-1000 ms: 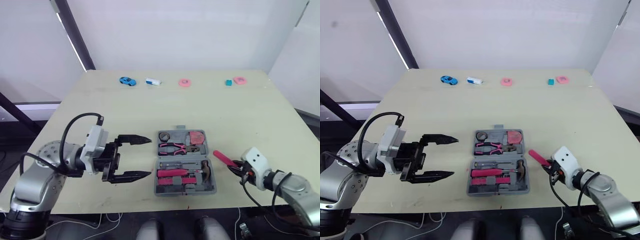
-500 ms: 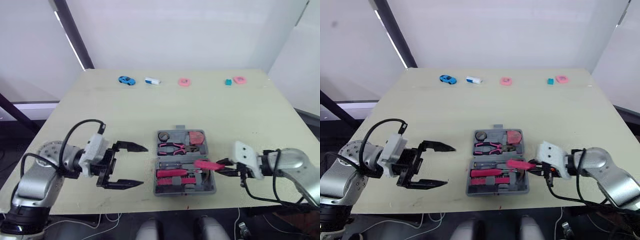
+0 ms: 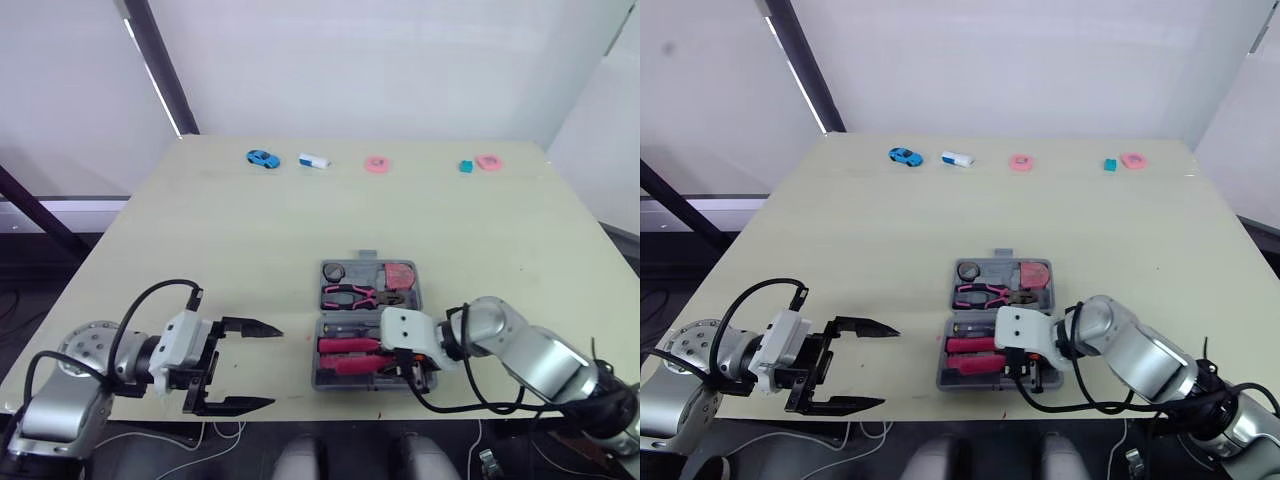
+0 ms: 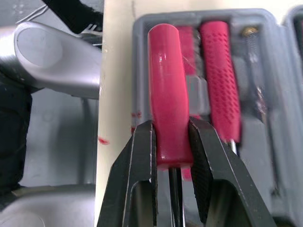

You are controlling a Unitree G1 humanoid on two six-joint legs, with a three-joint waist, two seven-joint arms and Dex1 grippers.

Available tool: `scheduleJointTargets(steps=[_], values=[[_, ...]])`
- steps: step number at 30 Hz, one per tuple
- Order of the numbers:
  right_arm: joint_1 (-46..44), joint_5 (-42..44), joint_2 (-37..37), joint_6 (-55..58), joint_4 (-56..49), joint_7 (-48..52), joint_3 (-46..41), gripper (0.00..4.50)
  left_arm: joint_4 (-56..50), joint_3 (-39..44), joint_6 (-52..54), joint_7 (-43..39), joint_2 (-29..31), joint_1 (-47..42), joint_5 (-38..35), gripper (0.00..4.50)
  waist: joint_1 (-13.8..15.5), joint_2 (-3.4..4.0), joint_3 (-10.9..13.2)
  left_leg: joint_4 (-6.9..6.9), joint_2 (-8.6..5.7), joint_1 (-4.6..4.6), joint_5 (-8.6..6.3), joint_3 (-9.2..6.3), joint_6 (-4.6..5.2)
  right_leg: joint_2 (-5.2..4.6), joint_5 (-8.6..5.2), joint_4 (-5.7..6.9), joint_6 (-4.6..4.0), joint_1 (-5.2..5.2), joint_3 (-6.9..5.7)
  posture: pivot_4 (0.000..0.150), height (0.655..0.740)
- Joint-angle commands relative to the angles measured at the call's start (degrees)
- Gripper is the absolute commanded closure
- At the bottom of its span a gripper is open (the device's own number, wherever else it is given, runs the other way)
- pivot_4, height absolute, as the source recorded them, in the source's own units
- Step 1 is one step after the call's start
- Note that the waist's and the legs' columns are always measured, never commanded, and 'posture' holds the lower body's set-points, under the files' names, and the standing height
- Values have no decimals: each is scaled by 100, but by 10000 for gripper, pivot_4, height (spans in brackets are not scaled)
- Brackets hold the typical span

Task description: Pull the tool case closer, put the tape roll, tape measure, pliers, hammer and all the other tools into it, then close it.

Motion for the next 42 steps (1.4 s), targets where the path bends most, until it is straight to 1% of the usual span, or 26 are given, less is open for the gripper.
scheduleJointTargets(steps=[1,7,14,18,25,27,28,30,37,40,42], values=[[-258,-137,131,284,-92,-89,267,41272,-6,132,-104,-106,86,-66,-112,0,-4,0,0,2,0,0,0,1,0,-1,0,1,0,0,0,1500,7400],[-625,-331,439,513,244,-264,648,41272,147,92,-156,-249,217,-81,-44,0,-21,0,0,6,-1,1,0,1,0,0,0,8,0,-1,-3,1500,7400],[-723,-383,651,576,375,-343,951,41272,273,49,-244,-246,296,-99,6,0,-19,0,0,7,-1,1,0,1,0,0,1,11,1,-1,-6,1500,7400],[-752,-420,878,647,475,-479,1024,41272,291,25,-269,-236,296,-93,19,0,-22,0,0,10,-1,1,0,0,0,0,1,15,1,-1,-6,1500,7400],[-752,-492,1042,595,625,-592,1070,41272,212,23,-220,-178,294,-77,-7,0,-30,0,0,15,0,1,0,0,0,1,1,19,1,0,-9,1500,7400],[-736,-482,1049,593,611,-596,1032,30926,194,32,-196,-165,298,-77,-22,0,-37,0,0,16,4,3,0,0,0,3,1,21,0,0,-9,1500,7400],[-721,-468,1044,593,598,-607,980,27476,194,33,-187,-163,299,-79,-26,0,-35,0,0,16,4,3,0,0,0,4,1,23,0,-1,-10,1500,7400],[-707,-380,1025,624,528,-587,829,18437,195,36,-174,-158,300,-82,-32,0,-31,0,0,16,4,3,0,0,0,4,1,22,0,0,-12,1500,7400],[-670,258,1100,1006,142,-443,218,18437,316,25,-192,-167,291,-167,-8,0,-26,0,0,16,3,-1,0,-2,0,1,6,18,8,0,-11,1500,7400],[-418,354,1073,285,277,-417,-47,18437,359,-6,-201,-167,272,-222,11,0,-24,0,0,16,3,-1,0,-2,0,2,5,19,6,0,-14,1500,7400],[-120,335,946,-696,398,-241,-172,18437,376,-18,-216,-174,263,-231,19,0,-18,-1,0,16,2,-1,0,0,0,1,5,17,7,1,-14,1500,7400]])
